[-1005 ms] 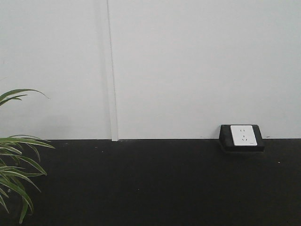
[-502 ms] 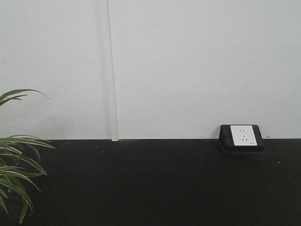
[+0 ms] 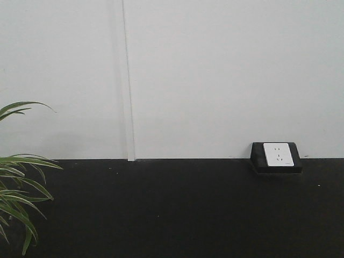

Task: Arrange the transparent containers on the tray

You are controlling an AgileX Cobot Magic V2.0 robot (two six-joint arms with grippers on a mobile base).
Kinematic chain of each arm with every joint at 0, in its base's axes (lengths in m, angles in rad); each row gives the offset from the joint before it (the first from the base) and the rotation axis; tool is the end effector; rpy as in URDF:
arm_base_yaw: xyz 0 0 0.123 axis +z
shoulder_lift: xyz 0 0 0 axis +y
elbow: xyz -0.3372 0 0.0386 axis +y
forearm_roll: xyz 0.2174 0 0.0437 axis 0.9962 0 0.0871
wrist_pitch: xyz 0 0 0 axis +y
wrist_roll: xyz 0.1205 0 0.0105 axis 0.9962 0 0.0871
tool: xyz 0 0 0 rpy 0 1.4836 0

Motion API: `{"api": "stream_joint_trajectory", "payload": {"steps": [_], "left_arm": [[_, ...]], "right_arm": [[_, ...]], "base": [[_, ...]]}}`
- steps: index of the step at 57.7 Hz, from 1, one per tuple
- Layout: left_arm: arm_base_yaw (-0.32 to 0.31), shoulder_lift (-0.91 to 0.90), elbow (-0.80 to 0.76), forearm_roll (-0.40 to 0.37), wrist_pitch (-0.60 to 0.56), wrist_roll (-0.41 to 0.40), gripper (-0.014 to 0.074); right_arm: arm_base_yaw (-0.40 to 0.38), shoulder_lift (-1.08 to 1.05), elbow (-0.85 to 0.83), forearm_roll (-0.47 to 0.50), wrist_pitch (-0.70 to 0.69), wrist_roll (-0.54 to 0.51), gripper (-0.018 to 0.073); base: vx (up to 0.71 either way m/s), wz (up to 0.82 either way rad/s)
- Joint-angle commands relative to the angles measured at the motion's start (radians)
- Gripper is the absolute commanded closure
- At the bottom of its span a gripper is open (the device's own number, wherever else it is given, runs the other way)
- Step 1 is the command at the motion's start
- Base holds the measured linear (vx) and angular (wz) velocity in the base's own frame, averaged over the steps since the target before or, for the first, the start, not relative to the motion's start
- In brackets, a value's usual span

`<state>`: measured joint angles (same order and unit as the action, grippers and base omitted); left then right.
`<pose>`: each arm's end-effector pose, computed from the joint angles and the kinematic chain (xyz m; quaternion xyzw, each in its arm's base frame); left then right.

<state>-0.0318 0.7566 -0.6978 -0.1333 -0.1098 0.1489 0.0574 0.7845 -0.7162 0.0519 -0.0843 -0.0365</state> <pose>0.1207 -0.0021 0.4299 0.0103 0.6569 -0.0010 0.7539 0.1286 0.0069 0.4297 -0.0125 0.6696 0.0255 0.7422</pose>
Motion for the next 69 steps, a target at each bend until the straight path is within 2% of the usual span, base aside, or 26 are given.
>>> {"api": "stream_joint_trajectory", "payload": {"steps": [1, 8, 14, 20, 23, 29, 35, 38, 45, 50, 61, 69], "left_arm": [[0.002, -0.002, -0.040, -0.007, -0.077, 0.001, 0.0432], [0.002, -0.002, -0.040, -0.007, -0.075, 0.001, 0.0279], [0.002, -0.002, -0.040, -0.007, -0.063, 0.001, 0.0126], [0.002, -0.002, -0.040, -0.007, -0.061, 0.002, 0.0026], [0.002, -0.004, -0.040, -0.007, -0.061, 0.002, 0.0001], [0.001, -0.005, -0.040, -0.009, -0.083, -0.003, -0.0014], [-0.021, -0.004, -0.040, -0.007, -0.095, -0.069, 0.0001], [-0.050, -0.004, -0.040, -0.006, -0.077, -0.093, 0.0017], [-0.135, -0.004, -0.031, -0.005, 0.004, -0.093, 0.0058], [-0.193, -0.004, 0.023, -0.005, 0.009, -0.093, 0.0094], [-0.281, -0.005, 0.230, -0.006, -0.098, -0.097, 0.0164], [-0.355, -0.004, 0.392, 0.006, -0.259, -0.106, 0.0172]], "right_arm": [[-0.002, -0.005, -0.040, -0.003, -0.086, -0.009, 0.0407], [-0.002, -0.005, -0.040, -0.003, -0.085, -0.009, 0.0225], [-0.002, -0.005, -0.040, -0.003, -0.085, -0.009, 0.0020], [-0.002, -0.005, -0.040, -0.003, -0.086, -0.008, -0.0126], [-0.002, -0.009, -0.040, -0.003, -0.089, -0.008, -0.0168], [0.003, -0.017, -0.040, -0.001, -0.103, 0.012, -0.0169], [0.049, -0.017, -0.040, -0.004, -0.107, 0.037, -0.0153], [0.089, -0.008, -0.034, -0.011, -0.107, 0.037, -0.0141], [0.197, 0.010, 0.012, -0.065, -0.132, 0.031, -0.0104], [0.262, 0.015, 0.071, -0.111, -0.168, 0.037, -0.0075], [0.336, 0.017, 0.218, -0.109, -0.280, 0.037, -0.0013], [0.338, 0.017, 0.273, -0.105, -0.296, 0.037, 0.0002]], "base": [[0.00, 0.00], [0.00, 0.00], [0.00, 0.00], [0.00, 0.00], [0.00, 0.00], [0.00, 0.00], [0.00, 0.00], [0.00, 0.00], [0.00, 0.00], [0.00, 0.00], [0.00, 0.00], [0.00, 0.00]]}}
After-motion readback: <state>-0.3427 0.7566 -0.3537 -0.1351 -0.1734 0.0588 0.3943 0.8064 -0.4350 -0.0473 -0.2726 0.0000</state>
